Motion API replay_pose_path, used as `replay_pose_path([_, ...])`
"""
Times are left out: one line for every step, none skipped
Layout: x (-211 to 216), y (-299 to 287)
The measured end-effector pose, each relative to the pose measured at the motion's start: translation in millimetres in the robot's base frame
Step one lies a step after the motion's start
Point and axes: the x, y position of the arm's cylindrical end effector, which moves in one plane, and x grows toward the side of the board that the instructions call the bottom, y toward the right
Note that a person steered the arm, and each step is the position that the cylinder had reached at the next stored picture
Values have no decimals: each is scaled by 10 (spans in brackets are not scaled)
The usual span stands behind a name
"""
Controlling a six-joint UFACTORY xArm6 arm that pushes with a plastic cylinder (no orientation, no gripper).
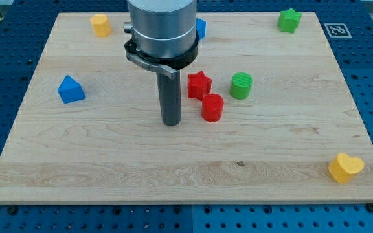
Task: Move the red circle parallel to the green circle
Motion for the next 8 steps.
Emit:
replay_pose_path([-157, 0])
replay_pose_path([-224, 464])
replay_pose_path([-182, 978])
replay_pose_path([-76, 1197])
replay_pose_path([-67, 1312])
replay_pose_path([167, 1311])
replay_pose_path([198, 1311])
replay_pose_path([198, 1366])
